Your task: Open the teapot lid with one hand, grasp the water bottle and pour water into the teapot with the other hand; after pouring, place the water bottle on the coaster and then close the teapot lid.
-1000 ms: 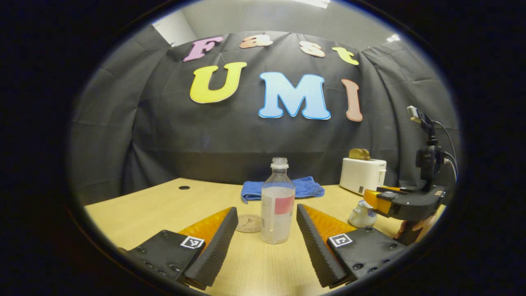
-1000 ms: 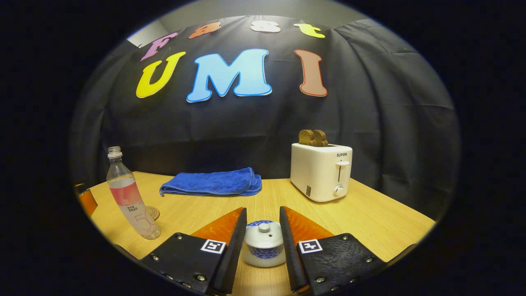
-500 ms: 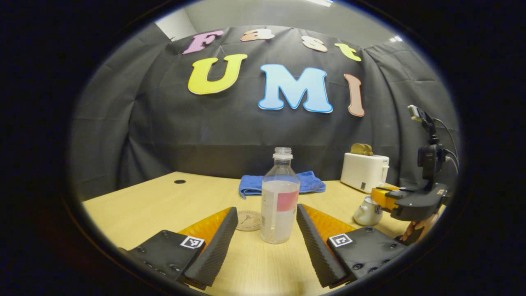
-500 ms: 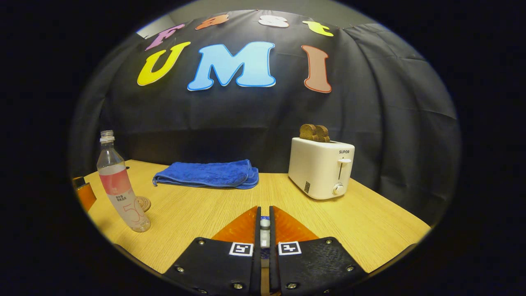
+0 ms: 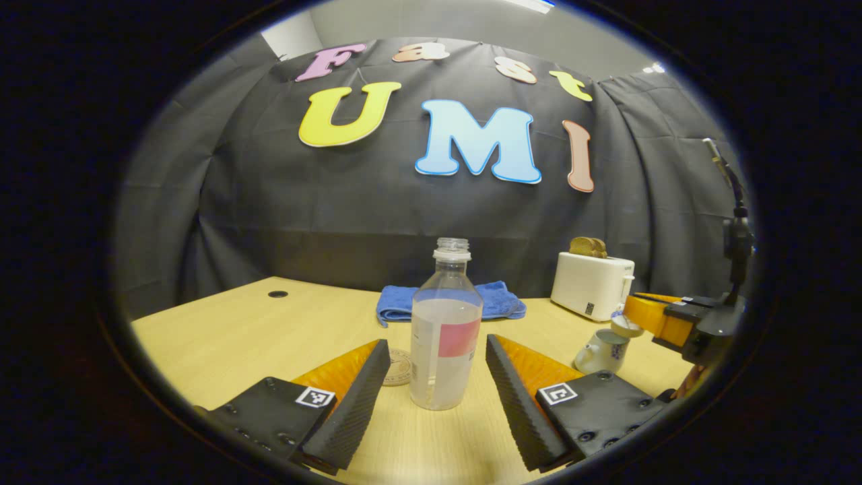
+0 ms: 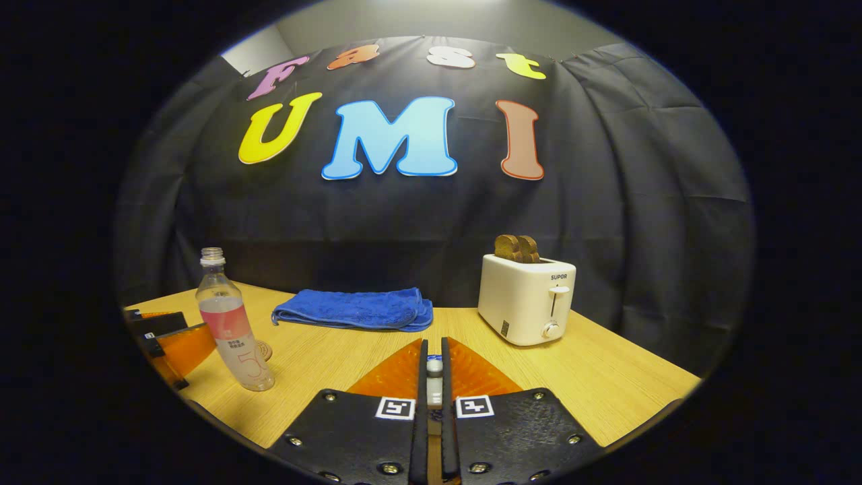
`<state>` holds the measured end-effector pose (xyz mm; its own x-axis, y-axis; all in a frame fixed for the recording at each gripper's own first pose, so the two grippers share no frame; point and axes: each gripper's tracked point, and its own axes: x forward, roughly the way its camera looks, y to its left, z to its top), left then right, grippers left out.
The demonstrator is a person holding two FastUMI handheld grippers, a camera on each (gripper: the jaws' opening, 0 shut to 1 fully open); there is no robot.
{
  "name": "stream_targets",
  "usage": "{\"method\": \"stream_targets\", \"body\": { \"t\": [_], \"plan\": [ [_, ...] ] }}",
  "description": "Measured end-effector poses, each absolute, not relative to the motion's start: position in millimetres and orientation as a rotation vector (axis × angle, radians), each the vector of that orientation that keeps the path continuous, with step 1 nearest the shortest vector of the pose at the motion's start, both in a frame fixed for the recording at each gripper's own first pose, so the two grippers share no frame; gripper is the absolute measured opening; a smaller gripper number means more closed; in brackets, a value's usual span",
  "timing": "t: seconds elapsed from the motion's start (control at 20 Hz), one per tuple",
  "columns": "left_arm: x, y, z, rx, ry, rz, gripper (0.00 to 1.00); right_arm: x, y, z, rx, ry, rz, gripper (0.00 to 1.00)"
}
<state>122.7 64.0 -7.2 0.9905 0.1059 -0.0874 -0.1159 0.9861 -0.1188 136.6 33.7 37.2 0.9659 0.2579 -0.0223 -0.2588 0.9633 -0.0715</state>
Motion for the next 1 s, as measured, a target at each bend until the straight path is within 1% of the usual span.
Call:
{"method": "stream_targets", "body": {
  "t": [0.15,0.35,0.5,0.6,0.8,1.0],
  "plan": [
    [145,62,-14,-0.126,0.103,0.106,1.00,107,43,36,-0.042,0.011,0.330,0.08],
    [170,61,-19,-0.093,0.111,0.111,1.00,100,41,22,-0.042,0.049,0.347,0.08],
    [178,55,-18,-0.069,0.106,0.082,1.00,92,39,17,-0.038,0.066,0.352,0.08],
    [181,60,-20,-0.065,0.100,0.097,0.98,79,34,14,-0.034,0.065,0.351,0.08],
    [179,56,-18,-0.041,0.108,0.085,0.87,34,28,2,-0.027,0.074,0.384,0.08],
    [183,41,-15,0.060,0.128,0.052,0.87,-5,26,6,-0.023,0.059,0.429,0.07]
  ]
}}
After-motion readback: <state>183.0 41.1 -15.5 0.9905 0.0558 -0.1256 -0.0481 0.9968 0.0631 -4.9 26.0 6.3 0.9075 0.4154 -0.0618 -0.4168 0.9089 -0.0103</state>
